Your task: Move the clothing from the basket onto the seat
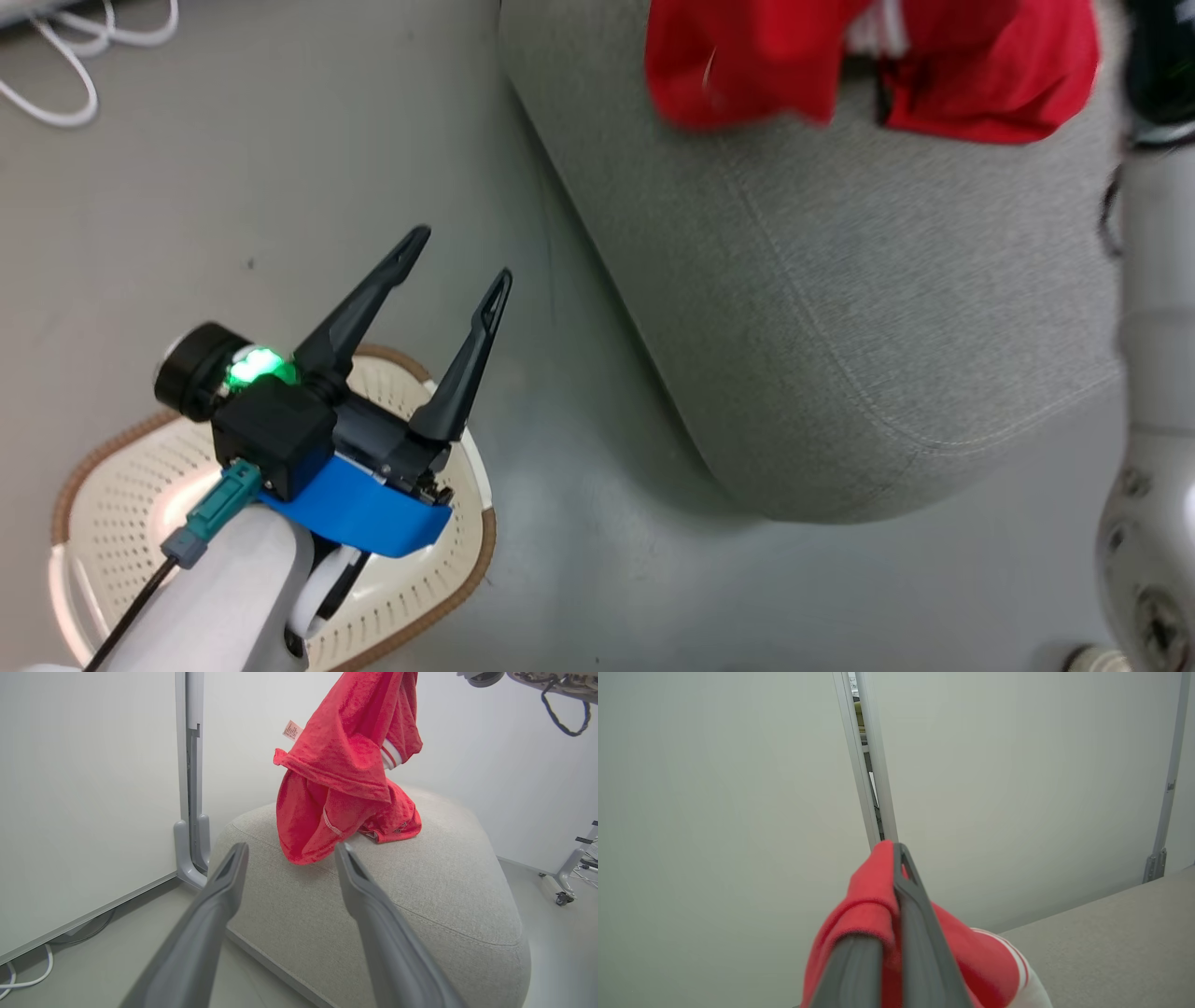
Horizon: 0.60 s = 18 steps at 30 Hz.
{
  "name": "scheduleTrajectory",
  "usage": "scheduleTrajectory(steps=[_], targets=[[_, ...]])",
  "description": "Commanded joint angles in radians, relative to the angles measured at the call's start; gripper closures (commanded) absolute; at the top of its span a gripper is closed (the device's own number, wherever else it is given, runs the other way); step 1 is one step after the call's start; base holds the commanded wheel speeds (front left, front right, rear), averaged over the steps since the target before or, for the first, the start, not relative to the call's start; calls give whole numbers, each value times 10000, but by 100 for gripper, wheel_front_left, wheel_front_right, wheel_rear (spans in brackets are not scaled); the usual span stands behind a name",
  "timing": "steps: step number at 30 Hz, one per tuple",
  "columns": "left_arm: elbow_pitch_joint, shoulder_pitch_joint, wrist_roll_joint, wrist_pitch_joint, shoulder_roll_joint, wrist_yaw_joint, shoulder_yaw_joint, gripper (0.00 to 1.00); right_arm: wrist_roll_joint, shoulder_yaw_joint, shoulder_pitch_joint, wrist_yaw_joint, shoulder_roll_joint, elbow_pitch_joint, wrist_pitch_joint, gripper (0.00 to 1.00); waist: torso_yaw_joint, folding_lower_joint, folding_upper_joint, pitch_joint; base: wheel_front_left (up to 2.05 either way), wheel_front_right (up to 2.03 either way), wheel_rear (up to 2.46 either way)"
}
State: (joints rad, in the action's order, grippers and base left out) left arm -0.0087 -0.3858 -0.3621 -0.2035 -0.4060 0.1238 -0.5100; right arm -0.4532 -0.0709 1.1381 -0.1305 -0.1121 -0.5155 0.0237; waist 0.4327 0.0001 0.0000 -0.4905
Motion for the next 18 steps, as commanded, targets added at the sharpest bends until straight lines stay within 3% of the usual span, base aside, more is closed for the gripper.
scheduleTrajectory(steps=[1, 9, 18], targets=[[-157, -232, 39, 51, -93, -5, 16, 0, -89, -285, 422, -5, -132, 31, -72, 100, -160, -1, 0, -1037, 0, 0, 0], [-997, -1099, 230, 459, -275, 3, -31, 0, 533, -2518, 1887, -5, -1391, -455, -274, 100, -649, -1, 0, -2404, 0, 0, 0], [-1177, -1475, 393, 468, -351, -23, -150, 0, 1860, -3837, 1136, -5, -2124, -1710, 195, 100, -1067, -1, 0, -3033, 0, 0, 0]])
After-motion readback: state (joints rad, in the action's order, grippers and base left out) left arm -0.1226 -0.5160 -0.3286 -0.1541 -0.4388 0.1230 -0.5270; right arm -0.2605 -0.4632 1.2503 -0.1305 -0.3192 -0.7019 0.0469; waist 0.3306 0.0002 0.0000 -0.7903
